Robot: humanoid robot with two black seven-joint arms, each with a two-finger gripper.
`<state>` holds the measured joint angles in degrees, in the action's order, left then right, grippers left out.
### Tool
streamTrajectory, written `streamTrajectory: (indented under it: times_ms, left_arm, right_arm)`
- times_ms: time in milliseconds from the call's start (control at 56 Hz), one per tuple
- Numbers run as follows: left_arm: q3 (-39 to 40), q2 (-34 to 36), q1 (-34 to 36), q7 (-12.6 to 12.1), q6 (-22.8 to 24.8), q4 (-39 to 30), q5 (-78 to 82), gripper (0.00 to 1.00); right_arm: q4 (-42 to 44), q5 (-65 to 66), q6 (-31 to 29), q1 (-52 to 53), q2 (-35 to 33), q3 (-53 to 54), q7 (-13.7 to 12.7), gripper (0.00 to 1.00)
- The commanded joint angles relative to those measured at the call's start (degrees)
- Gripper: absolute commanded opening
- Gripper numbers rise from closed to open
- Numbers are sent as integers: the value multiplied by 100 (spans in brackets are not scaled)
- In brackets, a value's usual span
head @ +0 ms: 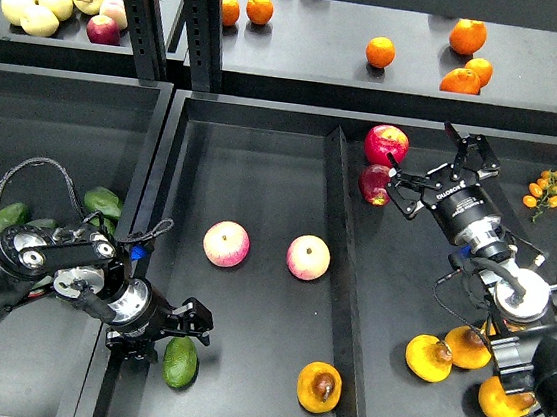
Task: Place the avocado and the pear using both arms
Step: 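Lower the left gripper over the green avocado and close on it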
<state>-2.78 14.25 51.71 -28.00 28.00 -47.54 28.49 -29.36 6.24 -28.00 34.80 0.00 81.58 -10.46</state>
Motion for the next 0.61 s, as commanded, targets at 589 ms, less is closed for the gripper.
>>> streamTrajectory:
  times_ms: [589]
  left_arm:
    - [32,-238,-276,0,0,166,183,90]
  right_arm:
    - [0,0,0,-9,0,25,0,100]
